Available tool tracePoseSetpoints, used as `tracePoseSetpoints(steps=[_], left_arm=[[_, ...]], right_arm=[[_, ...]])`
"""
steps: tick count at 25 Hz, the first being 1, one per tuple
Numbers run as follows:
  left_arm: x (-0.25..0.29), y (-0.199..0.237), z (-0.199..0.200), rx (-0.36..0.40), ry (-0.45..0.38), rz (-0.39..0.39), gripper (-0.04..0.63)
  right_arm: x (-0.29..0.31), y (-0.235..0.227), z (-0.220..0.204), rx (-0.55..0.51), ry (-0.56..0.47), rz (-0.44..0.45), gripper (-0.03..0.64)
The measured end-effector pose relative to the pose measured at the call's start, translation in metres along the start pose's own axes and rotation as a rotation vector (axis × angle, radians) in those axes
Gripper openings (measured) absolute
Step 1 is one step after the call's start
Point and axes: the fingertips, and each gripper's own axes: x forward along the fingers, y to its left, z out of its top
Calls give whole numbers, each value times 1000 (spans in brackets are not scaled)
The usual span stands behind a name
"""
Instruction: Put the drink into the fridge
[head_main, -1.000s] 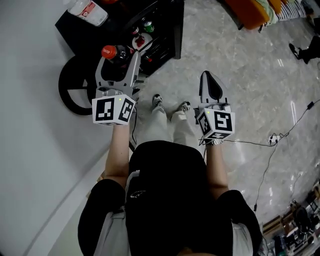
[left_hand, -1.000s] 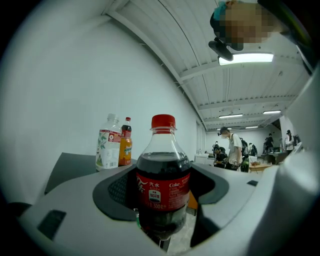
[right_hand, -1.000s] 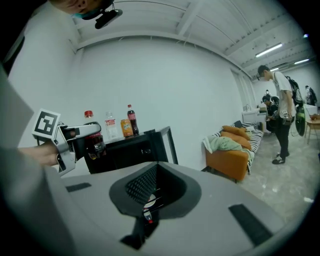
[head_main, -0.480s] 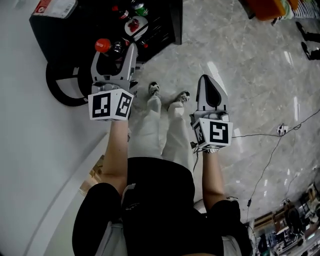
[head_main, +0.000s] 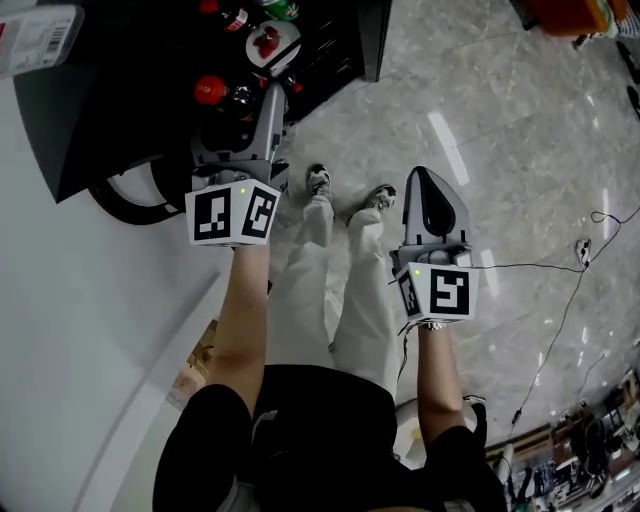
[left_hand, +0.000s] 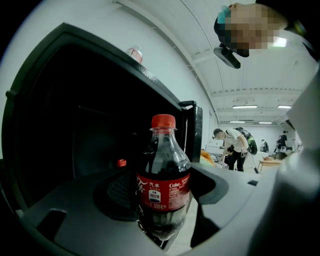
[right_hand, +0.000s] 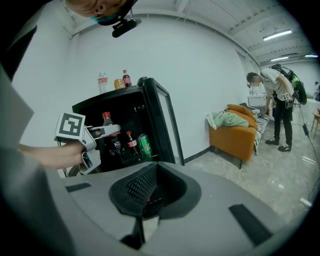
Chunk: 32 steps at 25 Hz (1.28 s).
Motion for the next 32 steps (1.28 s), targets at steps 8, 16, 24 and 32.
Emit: tracePoseSetpoints(steps=[8, 16, 24, 32], left_arm=[[39, 58, -34, -20, -21, 78, 314], [66, 111, -67, -30, -36, 180, 314], [82, 143, -79, -38, -44, 261, 314], [82, 170, -90, -42, -37, 328, 314]], right_arm=[[34, -20, -51, 0, 55, -53, 14], [59, -26, -82, 51, 100, -134, 14], [93, -4, -63, -1, 37, -74, 14], [109, 31, -45, -22, 9, -7, 14]])
